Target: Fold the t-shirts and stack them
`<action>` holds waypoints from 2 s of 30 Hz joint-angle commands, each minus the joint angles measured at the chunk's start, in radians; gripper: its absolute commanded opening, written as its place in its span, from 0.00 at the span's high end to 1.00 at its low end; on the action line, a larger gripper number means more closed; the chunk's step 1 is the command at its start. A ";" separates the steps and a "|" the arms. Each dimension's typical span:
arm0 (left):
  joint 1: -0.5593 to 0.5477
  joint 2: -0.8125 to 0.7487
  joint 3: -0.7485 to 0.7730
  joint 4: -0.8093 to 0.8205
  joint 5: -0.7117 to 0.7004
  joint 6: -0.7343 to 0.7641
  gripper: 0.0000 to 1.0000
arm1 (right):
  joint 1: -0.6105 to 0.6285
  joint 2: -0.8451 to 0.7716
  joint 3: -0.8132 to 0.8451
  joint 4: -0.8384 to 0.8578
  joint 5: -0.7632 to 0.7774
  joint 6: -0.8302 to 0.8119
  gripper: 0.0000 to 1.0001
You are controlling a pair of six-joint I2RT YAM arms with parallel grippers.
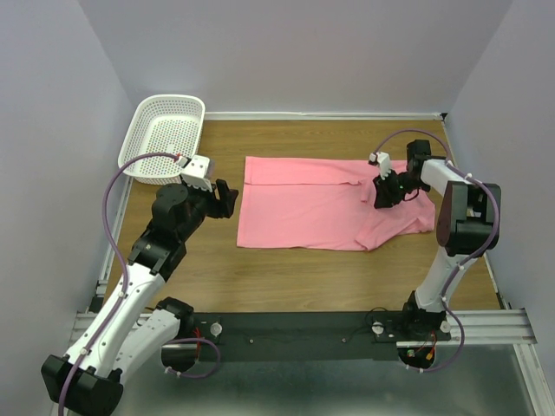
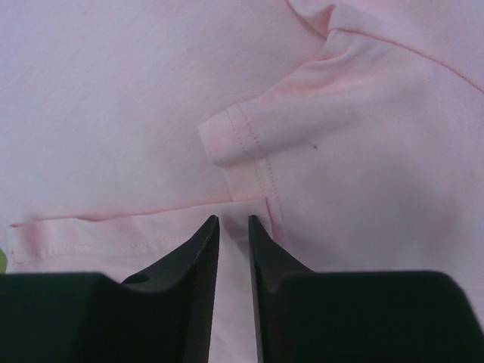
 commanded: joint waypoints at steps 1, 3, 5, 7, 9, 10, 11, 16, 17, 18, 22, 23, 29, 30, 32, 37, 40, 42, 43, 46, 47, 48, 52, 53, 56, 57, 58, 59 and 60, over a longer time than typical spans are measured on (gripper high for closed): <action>0.008 0.010 -0.015 0.024 0.032 0.013 0.29 | 0.004 -0.003 -0.007 -0.013 -0.025 -0.016 0.77; 0.010 0.011 -0.015 0.024 0.033 0.015 0.29 | 0.004 -0.013 -0.009 -0.013 -0.025 -0.019 0.82; 0.010 0.011 -0.015 0.026 0.035 0.015 0.29 | 0.004 -0.017 -0.006 -0.010 -0.025 -0.018 0.90; 0.011 0.011 -0.015 0.024 0.035 0.015 0.29 | 0.004 -0.021 0.002 -0.012 -0.024 -0.009 0.85; 0.011 0.013 -0.015 0.024 0.036 0.015 0.29 | 0.004 -0.027 0.013 -0.012 -0.017 -0.002 0.72; 0.013 0.013 -0.015 0.024 0.035 0.016 0.29 | 0.004 -0.033 0.017 -0.012 -0.014 -0.001 0.62; 0.011 0.013 -0.015 0.024 0.036 0.016 0.29 | 0.004 -0.036 0.020 -0.010 -0.013 0.001 0.58; 0.013 0.010 -0.015 0.023 0.041 0.015 0.29 | 0.004 -0.030 0.037 -0.010 0.001 0.002 0.50; 0.013 0.010 -0.015 0.024 0.041 0.016 0.29 | 0.004 -0.021 0.042 -0.010 0.005 0.005 0.50; 0.014 0.010 -0.015 0.024 0.041 0.016 0.29 | 0.004 -0.017 0.045 -0.010 0.006 0.005 0.50; 0.014 0.010 -0.015 0.024 0.043 0.016 0.29 | 0.004 0.008 0.057 -0.009 0.010 0.005 0.49; 0.013 0.010 -0.015 0.024 0.043 0.016 0.29 | 0.004 0.017 0.060 -0.009 0.010 0.005 0.49; 0.013 0.011 -0.015 0.024 0.043 0.016 0.29 | 0.005 0.034 0.057 -0.012 0.009 0.002 0.52; 0.013 0.011 -0.015 0.024 0.043 0.016 0.29 | 0.005 0.033 0.051 -0.012 0.009 0.001 0.53; 0.013 0.013 -0.015 0.024 0.044 0.016 0.29 | 0.007 0.033 0.037 -0.013 0.010 -0.007 0.55; 0.013 0.014 -0.015 0.024 0.046 0.016 0.29 | 0.007 0.031 0.020 -0.012 0.009 -0.015 0.59; 0.014 0.013 -0.015 0.024 0.046 0.018 0.29 | 0.008 0.039 0.022 -0.012 0.015 -0.012 0.59; 0.013 0.014 -0.015 0.024 0.046 0.018 0.29 | 0.008 0.045 0.023 -0.012 0.018 -0.013 0.58; 0.014 0.013 -0.015 0.024 0.046 0.018 0.29 | 0.008 0.045 0.025 -0.012 0.016 -0.012 0.58; 0.013 0.013 -0.015 0.024 0.044 0.018 0.29 | 0.008 0.049 0.030 -0.012 0.015 -0.012 0.58; 0.014 0.013 -0.015 0.024 0.043 0.018 0.29 | 0.008 0.051 0.031 -0.012 0.016 -0.010 0.58; 0.014 0.013 -0.015 0.024 0.043 0.018 0.29 | 0.008 0.052 0.033 -0.012 0.016 -0.009 0.58; 0.014 0.011 -0.015 0.024 0.046 0.018 0.29 | 0.008 0.059 0.036 -0.013 0.018 -0.007 0.62; 0.014 0.010 -0.015 0.024 0.046 0.016 0.29 | 0.008 0.057 0.033 -0.012 0.015 -0.008 0.64; 0.014 0.008 -0.015 0.024 0.046 0.018 0.29 | 0.008 0.037 0.028 -0.013 0.009 -0.013 0.79; 0.014 0.010 -0.015 0.024 0.046 0.016 0.29 | 0.008 0.031 0.027 -0.013 0.007 -0.013 0.85; 0.014 0.011 -0.015 0.024 0.046 0.018 0.29 | 0.008 0.020 0.025 -0.013 0.006 -0.013 0.93; 0.014 0.011 -0.015 0.024 0.046 0.018 0.29 | 0.008 0.011 0.025 -0.015 0.006 -0.013 0.99; 0.014 0.011 -0.015 0.024 0.046 0.018 0.29 | 0.008 0.003 0.023 -0.013 0.004 -0.012 0.99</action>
